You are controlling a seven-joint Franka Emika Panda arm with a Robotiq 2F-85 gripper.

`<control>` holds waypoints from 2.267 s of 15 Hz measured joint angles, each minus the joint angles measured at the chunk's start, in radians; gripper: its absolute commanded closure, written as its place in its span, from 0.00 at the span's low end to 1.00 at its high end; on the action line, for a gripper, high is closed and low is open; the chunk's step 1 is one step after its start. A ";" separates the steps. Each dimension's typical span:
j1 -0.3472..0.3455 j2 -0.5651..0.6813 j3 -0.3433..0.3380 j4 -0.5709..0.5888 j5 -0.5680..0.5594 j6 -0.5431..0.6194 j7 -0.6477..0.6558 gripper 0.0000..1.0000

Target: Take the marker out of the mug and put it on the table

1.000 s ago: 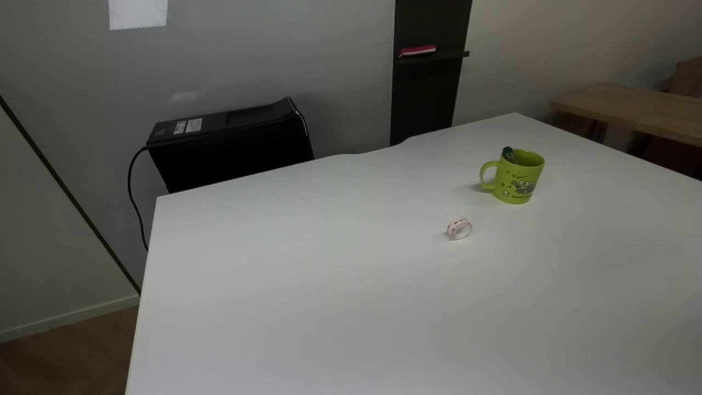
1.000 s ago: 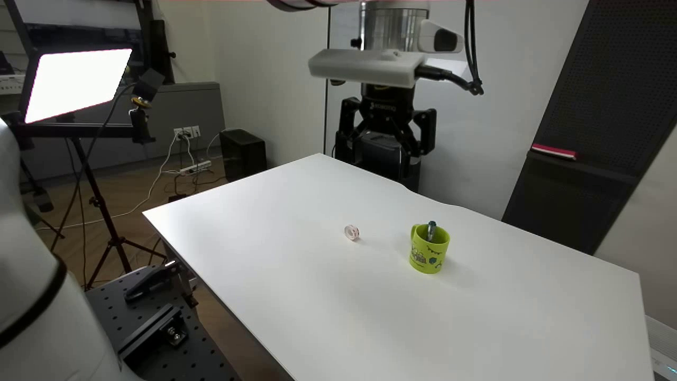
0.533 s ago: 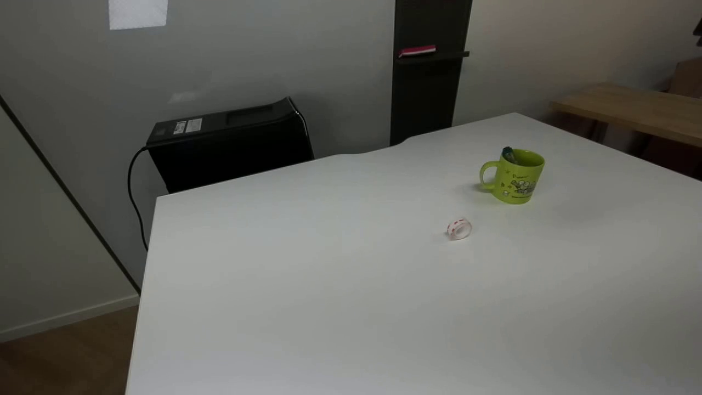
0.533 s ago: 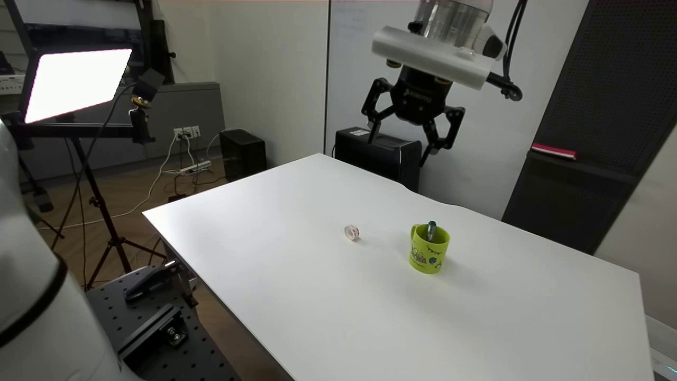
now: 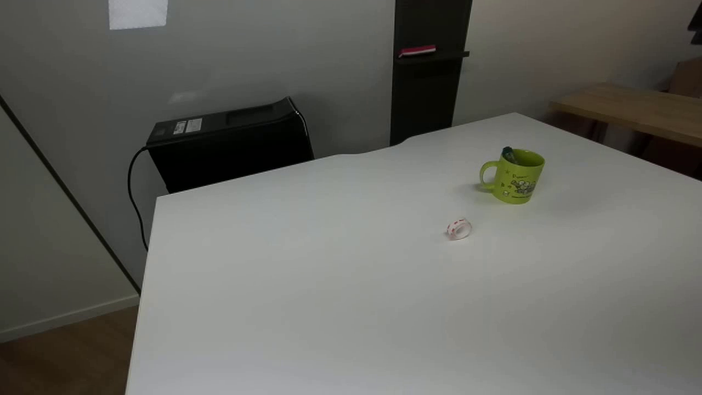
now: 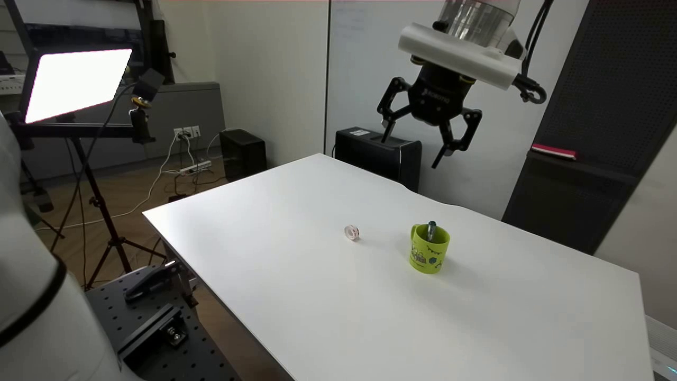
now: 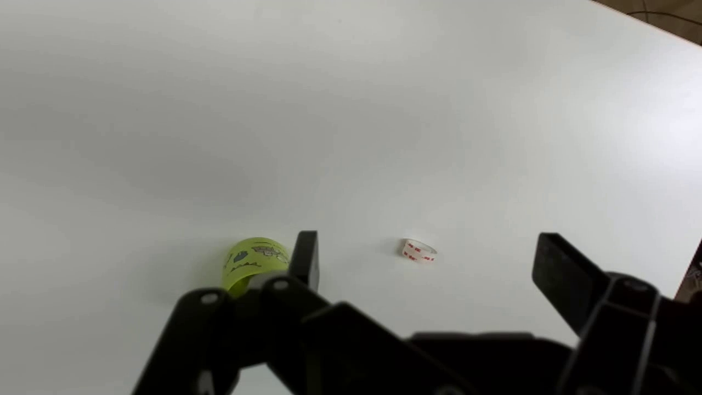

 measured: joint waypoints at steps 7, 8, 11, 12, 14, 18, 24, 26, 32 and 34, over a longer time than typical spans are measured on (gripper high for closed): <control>-0.004 0.001 0.006 -0.002 -0.005 -0.001 -0.001 0.00; -0.006 0.003 0.011 -0.003 -0.013 -0.001 -0.001 0.00; -0.006 0.031 0.028 0.001 -0.061 0.026 -0.001 0.00; -0.006 0.044 0.034 0.005 -0.084 0.043 0.000 0.00; -0.006 0.076 0.048 0.015 -0.135 0.086 0.001 0.00; -0.006 0.143 0.071 0.049 -0.193 0.146 0.001 0.00; -0.031 0.285 0.090 0.202 -0.191 0.094 -0.002 0.00; -0.046 0.345 0.093 0.284 -0.192 0.060 -0.002 0.00; -0.077 0.544 0.118 0.540 -0.192 -0.047 -0.001 0.00; -0.083 0.615 0.134 0.626 -0.190 -0.084 0.000 0.00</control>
